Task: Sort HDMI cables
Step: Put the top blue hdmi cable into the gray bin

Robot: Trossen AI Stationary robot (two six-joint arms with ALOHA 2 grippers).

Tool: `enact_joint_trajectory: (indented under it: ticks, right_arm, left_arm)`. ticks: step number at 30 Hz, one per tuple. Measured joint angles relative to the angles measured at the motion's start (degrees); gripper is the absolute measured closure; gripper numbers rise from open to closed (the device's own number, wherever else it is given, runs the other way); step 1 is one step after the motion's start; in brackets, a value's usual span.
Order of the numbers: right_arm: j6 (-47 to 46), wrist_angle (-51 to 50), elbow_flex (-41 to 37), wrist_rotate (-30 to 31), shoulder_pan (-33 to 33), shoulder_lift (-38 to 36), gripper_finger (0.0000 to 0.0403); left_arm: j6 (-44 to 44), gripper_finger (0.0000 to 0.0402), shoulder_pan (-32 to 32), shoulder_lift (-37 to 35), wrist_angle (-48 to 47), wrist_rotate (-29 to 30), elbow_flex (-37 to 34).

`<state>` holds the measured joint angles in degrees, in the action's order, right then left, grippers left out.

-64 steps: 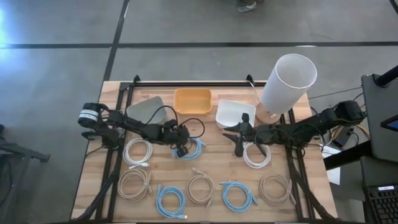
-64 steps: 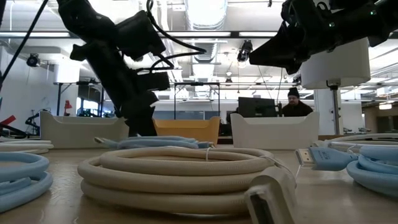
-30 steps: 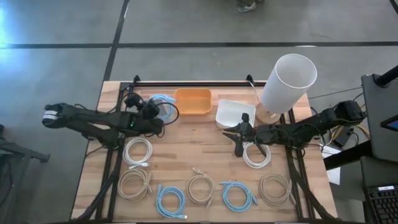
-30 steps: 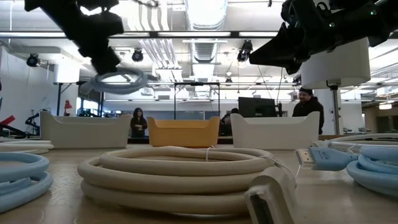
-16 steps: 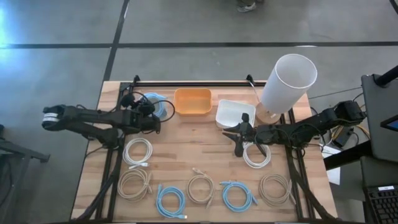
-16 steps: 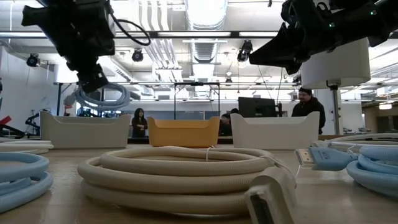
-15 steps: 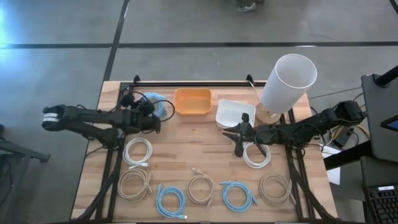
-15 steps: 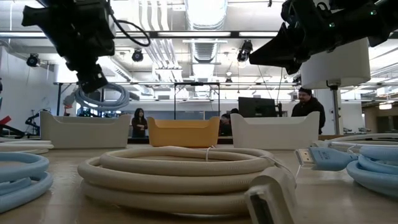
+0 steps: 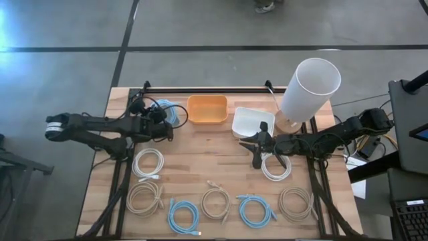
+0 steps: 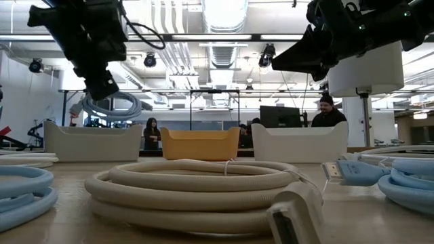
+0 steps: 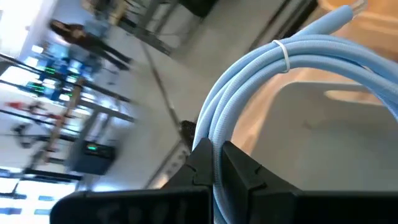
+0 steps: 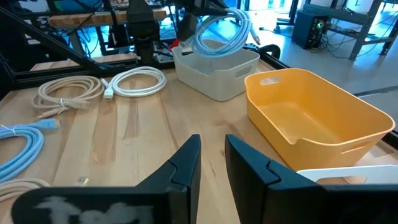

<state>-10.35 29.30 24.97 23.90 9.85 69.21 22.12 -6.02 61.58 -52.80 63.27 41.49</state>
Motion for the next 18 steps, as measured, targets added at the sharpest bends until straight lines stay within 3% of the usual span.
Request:
enact_joint_trajectory:
  ticks: [7,18]
  right_arm:
    - [-0.1,0.0,0.0,0.0,0.0,0.0,0.0335]
    - [0.0,0.0,0.0,0.1,0.0,0.0,0.0335]
  left_arm:
    - [4.2,0.0390,-0.3,0.0,-1.2,-9.2,3.8]
    - [24.9,0.0390,-2.6,0.0,-17.6,-9.9,3.2]
